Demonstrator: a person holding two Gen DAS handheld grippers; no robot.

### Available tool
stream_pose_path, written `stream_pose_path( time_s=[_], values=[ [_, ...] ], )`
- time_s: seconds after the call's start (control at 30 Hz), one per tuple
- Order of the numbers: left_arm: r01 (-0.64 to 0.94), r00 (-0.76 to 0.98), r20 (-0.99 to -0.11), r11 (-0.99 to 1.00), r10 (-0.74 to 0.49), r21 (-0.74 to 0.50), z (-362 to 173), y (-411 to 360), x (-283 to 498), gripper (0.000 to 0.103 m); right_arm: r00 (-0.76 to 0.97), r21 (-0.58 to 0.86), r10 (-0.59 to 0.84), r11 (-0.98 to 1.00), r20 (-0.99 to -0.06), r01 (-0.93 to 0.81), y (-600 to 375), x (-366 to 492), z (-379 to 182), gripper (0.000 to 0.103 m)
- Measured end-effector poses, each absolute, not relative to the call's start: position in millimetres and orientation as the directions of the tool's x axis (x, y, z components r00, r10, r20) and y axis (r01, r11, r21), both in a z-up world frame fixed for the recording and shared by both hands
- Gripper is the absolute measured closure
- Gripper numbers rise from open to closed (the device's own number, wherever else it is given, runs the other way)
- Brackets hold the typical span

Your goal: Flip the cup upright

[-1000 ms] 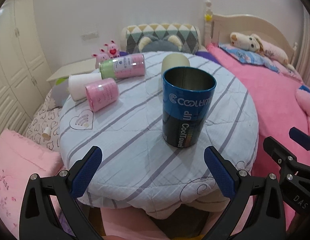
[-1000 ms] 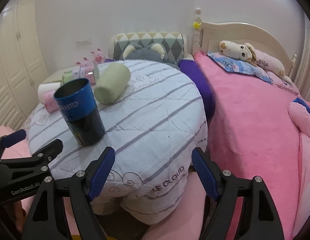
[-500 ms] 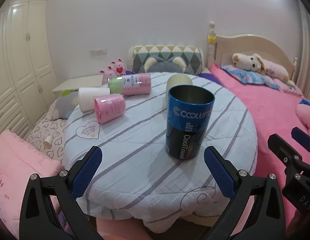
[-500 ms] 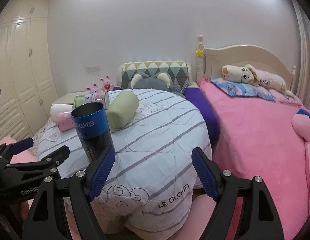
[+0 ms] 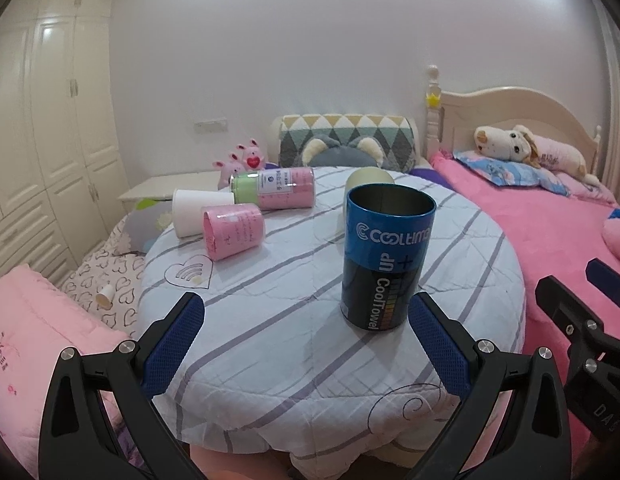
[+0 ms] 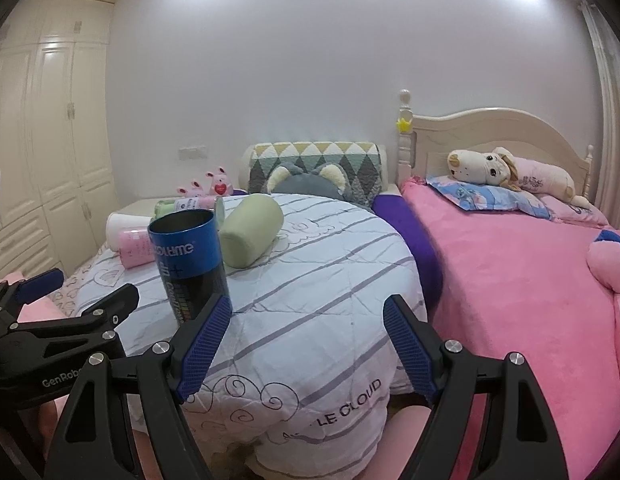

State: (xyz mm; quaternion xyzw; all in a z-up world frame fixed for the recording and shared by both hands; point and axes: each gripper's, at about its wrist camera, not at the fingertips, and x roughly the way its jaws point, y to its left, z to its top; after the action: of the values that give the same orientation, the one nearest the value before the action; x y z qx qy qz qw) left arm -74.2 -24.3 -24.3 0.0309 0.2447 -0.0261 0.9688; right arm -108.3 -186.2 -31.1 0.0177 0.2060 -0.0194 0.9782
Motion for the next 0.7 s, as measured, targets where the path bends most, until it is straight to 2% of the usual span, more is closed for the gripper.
stream_pose_path(
  time_s=[0.23, 0.7],
  values=[
    [0.052, 0.891, -0.452, 0.998, -0.031, 0.034, -25.7, -17.4, -77.4, 0.000, 0.929, 0.025, -0.011, 0.999, -0.369, 0.021, -181.6, -112.7, -33.1, 0.022],
    [0.051, 0.894, -0.448, 0.998, -0.028, 0.039, -25.0, -17.1, -78.8, 0.000, 0.914, 0.032, -0.022, 0.999, -0.405, 0.038, -184.6, -106.0, -34.4, 0.022]
  ],
)
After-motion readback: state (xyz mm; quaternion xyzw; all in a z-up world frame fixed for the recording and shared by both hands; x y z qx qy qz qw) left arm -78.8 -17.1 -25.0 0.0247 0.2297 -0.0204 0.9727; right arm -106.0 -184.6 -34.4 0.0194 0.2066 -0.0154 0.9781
